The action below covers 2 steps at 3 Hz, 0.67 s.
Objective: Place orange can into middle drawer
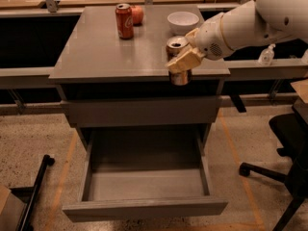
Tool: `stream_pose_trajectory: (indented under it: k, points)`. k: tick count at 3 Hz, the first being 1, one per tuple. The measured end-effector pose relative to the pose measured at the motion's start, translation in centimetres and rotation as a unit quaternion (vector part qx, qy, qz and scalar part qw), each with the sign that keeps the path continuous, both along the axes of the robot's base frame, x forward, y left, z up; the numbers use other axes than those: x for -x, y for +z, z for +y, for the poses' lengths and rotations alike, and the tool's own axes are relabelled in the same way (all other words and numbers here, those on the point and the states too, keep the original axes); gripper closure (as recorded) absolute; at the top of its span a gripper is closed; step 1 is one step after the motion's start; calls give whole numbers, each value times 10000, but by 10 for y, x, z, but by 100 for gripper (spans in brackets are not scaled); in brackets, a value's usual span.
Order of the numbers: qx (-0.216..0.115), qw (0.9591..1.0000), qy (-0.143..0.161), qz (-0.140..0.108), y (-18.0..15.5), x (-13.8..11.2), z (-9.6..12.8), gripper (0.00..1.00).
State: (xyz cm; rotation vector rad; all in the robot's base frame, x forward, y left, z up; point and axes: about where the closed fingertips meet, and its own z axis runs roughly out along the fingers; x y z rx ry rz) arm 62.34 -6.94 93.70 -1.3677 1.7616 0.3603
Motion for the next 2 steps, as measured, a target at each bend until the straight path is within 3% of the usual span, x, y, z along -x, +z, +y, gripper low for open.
stream_pose_trajectory:
  k: [1,2]
  points:
    - [23,9997,229,-19,-6,-2,6,100]
    - [-286,9985,404,235,-42,15,12,100]
